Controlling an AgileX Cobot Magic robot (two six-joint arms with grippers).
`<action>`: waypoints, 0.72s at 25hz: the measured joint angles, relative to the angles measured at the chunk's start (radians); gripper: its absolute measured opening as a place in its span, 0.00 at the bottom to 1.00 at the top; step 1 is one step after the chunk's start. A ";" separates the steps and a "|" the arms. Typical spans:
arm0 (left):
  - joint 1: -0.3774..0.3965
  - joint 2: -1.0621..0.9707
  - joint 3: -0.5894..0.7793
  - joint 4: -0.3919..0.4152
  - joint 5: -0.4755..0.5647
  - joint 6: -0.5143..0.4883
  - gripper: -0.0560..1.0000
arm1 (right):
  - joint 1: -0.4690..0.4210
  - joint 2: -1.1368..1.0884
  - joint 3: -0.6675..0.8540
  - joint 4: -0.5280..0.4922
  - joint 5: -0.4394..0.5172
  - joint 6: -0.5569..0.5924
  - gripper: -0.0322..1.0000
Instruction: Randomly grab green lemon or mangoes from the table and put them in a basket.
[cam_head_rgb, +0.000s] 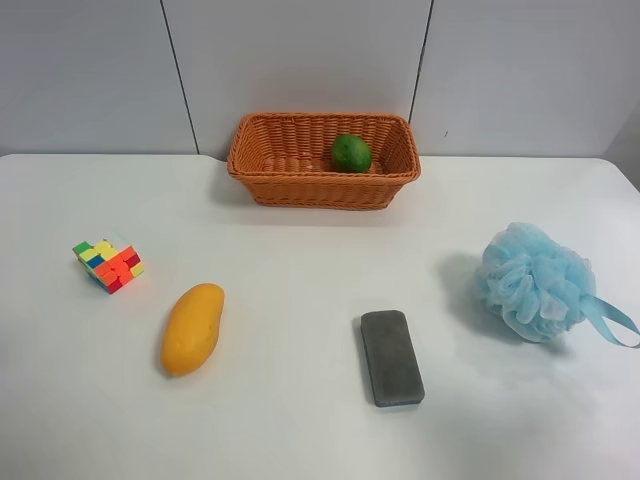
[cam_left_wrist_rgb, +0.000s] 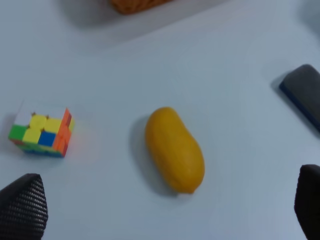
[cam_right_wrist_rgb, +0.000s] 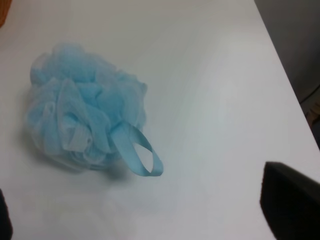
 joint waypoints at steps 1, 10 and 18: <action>0.000 -0.040 0.034 0.002 0.000 0.000 0.99 | 0.000 0.000 0.000 0.000 0.000 0.000 0.99; 0.149 -0.278 0.225 -0.003 0.021 0.057 0.99 | 0.000 0.000 0.000 0.000 0.000 0.000 0.99; 0.361 -0.393 0.253 -0.049 0.158 0.118 0.99 | 0.000 0.000 0.000 0.000 0.000 0.000 0.99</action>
